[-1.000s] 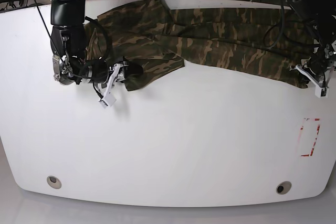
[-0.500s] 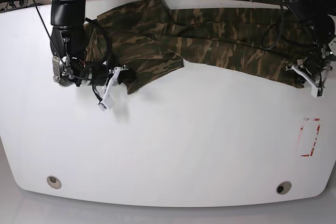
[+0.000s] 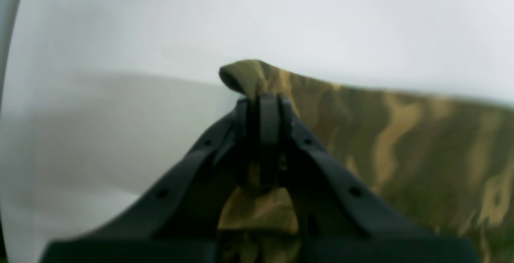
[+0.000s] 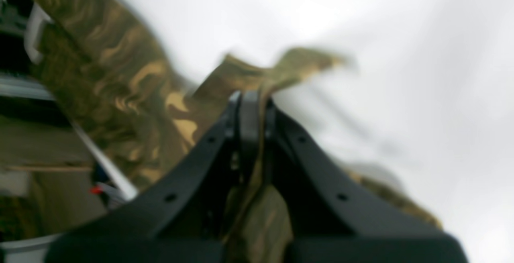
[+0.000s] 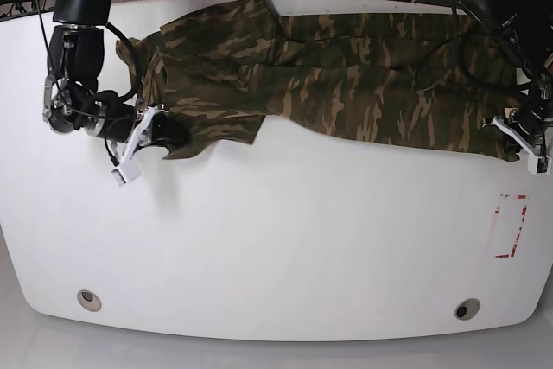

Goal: Fold the T-shirt properly
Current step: 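Pull the strip ends apart with both grippers to straighten it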

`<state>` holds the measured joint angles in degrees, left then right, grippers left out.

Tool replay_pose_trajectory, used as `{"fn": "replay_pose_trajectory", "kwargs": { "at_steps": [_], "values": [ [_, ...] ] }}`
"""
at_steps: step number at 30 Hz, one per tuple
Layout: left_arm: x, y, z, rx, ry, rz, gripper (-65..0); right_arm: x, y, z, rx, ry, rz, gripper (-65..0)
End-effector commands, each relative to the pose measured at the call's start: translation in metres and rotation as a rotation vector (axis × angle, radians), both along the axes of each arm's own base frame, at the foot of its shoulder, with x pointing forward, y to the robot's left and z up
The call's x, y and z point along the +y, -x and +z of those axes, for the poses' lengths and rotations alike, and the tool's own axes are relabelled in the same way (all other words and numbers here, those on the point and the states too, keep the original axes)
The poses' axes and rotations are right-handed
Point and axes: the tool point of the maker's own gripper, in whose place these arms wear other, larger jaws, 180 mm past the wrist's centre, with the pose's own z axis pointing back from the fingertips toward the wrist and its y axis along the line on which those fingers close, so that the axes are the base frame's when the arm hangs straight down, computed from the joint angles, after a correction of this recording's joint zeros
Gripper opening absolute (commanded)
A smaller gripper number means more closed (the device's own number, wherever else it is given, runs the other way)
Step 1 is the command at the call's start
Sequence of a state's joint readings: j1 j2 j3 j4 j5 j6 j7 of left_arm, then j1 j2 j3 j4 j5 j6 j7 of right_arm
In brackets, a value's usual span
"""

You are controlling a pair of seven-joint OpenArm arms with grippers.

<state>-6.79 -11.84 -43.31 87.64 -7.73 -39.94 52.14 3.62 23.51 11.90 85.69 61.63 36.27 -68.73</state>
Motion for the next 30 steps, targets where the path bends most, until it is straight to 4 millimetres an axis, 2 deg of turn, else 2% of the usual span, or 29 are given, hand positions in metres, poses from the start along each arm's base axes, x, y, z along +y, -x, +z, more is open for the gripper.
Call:
{"fn": "replay_pose_trajectory", "kwargs": {
  "at_steps": [1, 2, 5, 12, 14, 18, 23, 30],
  "values": [
    [0.008, -0.006, 0.028, -0.064, -0.051, 0.005, -65.0, -0.008, -0.005, 0.022, -0.063, -0.049, -0.01, -65.0],
    [0.01, -0.004, 0.033, -0.062, -0.071, 0.009, -65.0, -0.012, 0.003, 0.021, -0.047, -0.066, -0.014, -65.0],
    [0.019, 0.013, 0.031, -0.011, -0.095, 0.036, -65.0, -0.022, 0.016, 0.023, -0.025, -0.12, -0.036, -65.0],
    [0.039, 0.036, 0.026, 0.04, -0.086, 0.118, -65.0, -0.021, 0.047, 0.027, -0.027, -0.209, -0.023, -65.0],
    [0.043, 0.048, 0.019, 0.071, -0.085, 0.136, -65.0, -0.02, 0.056, 0.028, -0.028, -0.202, -0.016, -65.0],
    [0.043, 0.067, 0.016, 0.119, -0.119, 0.139, -65.0, -0.011, 0.072, 0.03, -0.029, -0.188, 0.017, -65.0],
    [0.036, 0.089, 0.003, 0.213, -0.154, 0.105, -65.0, -0.008, 0.088, 0.02, 0.016, -0.19, 0.015, -65.0],
    [0.035, 0.105, -0.008, 0.266, -0.159, 0.095, -65.0, -0.007, 0.093, 0.01, 0.04, -0.175, 0.008, -65.0]
  ]
}}
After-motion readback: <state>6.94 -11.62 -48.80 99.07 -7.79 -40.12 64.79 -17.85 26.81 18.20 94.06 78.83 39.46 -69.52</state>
